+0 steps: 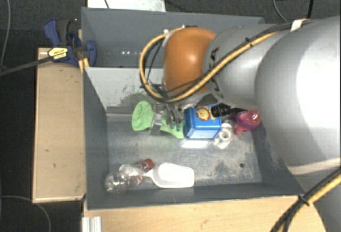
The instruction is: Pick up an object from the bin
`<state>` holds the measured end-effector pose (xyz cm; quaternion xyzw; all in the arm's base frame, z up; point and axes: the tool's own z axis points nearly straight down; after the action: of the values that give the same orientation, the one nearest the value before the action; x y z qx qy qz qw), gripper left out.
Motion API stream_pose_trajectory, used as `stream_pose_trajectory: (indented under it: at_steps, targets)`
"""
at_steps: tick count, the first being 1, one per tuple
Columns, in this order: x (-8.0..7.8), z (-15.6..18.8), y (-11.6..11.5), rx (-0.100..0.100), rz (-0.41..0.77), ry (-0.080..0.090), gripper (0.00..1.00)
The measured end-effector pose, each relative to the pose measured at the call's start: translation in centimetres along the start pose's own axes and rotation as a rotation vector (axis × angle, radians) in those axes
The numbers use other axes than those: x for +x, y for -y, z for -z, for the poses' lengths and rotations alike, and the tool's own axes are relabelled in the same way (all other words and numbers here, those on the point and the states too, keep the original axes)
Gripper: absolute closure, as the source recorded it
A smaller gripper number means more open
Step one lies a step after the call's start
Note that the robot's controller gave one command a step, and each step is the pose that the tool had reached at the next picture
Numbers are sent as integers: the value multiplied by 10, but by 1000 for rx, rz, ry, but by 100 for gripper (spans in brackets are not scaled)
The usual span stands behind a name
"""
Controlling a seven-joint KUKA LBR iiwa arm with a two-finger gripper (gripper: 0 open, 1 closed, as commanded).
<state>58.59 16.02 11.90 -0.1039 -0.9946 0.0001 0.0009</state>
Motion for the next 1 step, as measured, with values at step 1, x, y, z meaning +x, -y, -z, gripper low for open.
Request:
stream_pose_trajectory:
  at_steps: [1]
  targets:
    - [-1, 16, 0, -3, 0, 7, 100]
